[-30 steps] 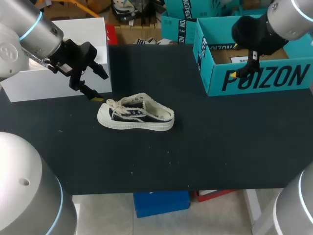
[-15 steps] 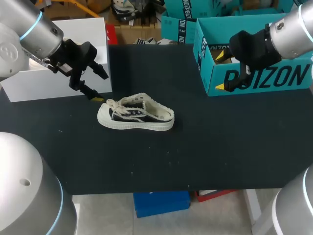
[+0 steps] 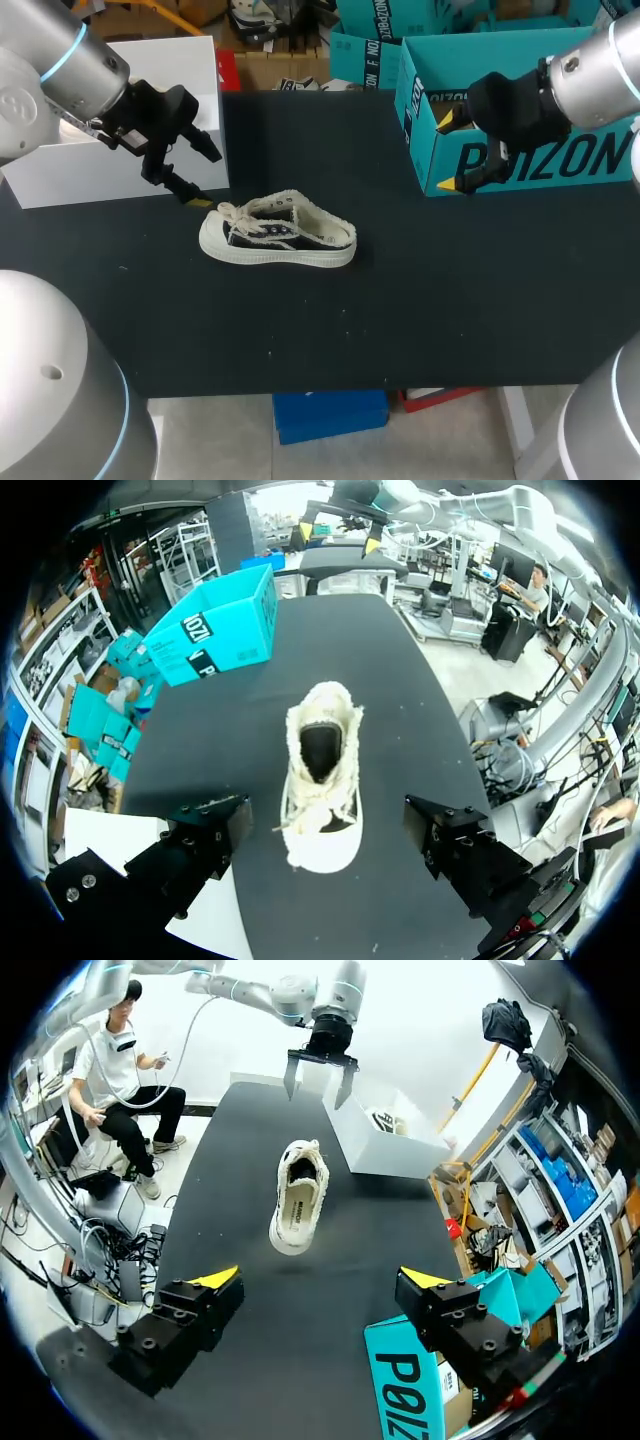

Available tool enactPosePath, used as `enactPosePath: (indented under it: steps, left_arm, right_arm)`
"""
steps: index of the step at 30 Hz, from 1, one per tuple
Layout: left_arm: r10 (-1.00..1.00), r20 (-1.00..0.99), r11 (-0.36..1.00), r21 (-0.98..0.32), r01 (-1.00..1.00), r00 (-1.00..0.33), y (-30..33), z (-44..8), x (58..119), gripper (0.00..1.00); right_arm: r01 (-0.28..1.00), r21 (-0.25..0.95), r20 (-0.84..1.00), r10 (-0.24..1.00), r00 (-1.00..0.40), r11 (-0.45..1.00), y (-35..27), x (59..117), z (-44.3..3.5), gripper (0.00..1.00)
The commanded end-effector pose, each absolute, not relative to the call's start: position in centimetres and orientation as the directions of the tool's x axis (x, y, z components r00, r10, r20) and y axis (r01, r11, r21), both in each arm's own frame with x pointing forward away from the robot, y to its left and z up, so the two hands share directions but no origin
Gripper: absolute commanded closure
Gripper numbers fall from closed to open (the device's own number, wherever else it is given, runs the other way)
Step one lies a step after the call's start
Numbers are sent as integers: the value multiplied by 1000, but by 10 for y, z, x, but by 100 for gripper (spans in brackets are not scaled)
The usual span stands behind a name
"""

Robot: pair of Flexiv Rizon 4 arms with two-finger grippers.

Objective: Take the shoe out of the shoebox, open the shoe tongue, remove and reinsert the insole, then place the shoe into the shoebox

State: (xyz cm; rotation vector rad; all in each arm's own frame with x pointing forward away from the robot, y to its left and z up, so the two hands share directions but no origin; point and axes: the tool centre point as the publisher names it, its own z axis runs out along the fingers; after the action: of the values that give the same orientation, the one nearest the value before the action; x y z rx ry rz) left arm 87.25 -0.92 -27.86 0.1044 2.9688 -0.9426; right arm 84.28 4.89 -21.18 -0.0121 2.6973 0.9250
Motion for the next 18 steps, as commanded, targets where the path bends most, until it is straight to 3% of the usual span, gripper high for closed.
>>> enactPosePath:
  steps: [1, 9, 18]
  left_arm:
    - [56, -49, 814, -577, 74, -997, -9, -280, 872, 0]
    - [56, -49, 814, -577, 74, -997, -9, -280, 872, 0]
    - [56, -49, 814, -577, 74, -997, -9, -280, 872, 0]
  right_arm:
    - [-92, 641, -263, 106, -959, 762, 48, 848, -216, 0]
    - [-84, 786, -228, 160, -960, 613, 71, 857, -252, 0]
    - [-61, 845, -197, 204, -959, 531, 99, 859, -276, 0]
